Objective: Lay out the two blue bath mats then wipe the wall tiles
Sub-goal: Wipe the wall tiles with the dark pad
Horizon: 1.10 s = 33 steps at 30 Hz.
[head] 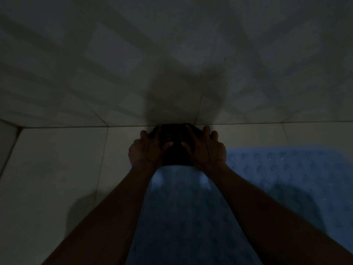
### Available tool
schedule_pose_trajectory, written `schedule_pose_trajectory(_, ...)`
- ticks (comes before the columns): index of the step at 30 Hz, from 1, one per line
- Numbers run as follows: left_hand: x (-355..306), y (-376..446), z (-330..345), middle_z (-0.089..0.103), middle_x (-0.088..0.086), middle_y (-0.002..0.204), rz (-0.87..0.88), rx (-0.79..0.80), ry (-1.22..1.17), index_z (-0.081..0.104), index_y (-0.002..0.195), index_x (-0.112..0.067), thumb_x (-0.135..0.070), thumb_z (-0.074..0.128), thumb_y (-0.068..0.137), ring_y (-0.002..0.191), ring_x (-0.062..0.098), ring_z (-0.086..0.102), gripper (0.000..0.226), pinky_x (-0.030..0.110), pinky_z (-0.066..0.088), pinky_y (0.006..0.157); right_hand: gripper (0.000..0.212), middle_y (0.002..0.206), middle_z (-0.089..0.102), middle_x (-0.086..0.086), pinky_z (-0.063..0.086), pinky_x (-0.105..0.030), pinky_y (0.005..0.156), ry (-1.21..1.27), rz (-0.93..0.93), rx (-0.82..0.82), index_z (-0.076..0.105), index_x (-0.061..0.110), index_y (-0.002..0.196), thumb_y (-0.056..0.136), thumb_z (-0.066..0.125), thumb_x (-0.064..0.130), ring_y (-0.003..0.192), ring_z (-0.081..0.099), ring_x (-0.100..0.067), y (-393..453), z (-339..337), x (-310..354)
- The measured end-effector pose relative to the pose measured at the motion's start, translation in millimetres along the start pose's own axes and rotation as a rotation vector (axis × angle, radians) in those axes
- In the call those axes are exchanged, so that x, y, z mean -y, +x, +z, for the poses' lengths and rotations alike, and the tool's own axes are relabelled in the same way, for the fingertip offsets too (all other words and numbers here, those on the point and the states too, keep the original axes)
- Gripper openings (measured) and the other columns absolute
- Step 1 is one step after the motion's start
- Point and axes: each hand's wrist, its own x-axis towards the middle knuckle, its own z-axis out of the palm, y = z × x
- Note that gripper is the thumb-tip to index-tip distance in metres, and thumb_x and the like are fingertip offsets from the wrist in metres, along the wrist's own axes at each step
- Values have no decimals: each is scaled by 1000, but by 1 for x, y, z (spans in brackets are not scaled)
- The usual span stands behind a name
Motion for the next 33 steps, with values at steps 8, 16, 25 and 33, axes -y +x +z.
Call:
schedule_pose_trajectory(8,-52,-11,5,44,12,136,25,-96,31,6,158,-42,-75,25,93,107,37,58,76,41,45,87,65,146,33,-14,44,-40,75,48,8,-67,15,42,158,99,28,66,120,41,-37,-1,1,-53)
schedule_pose_trajectory(16,-105,-18,8,45,15,135,21,-114,192,8,158,-40,-74,22,94,103,38,61,74,41,47,84,65,147,34,-18,46,-42,78,89,24,-84,17,38,159,101,29,64,120,43,-40,-3,0,-100)
schedule_pose_trajectory(25,-168,-26,14,42,16,136,-16,-81,178,2,158,-40,-70,19,97,106,40,59,70,42,44,83,66,151,28,-17,46,-42,85,158,27,-42,12,40,159,100,28,65,129,36,-40,-4,-7,-157)
schedule_pose_trajectory(33,-215,-35,18,40,17,139,-101,-24,189,-1,159,-40,-70,19,97,109,40,58,72,42,45,85,64,143,33,-16,40,-39,74,167,1,1,13,40,159,101,29,62,121,39,-37,-4,-12,-196)
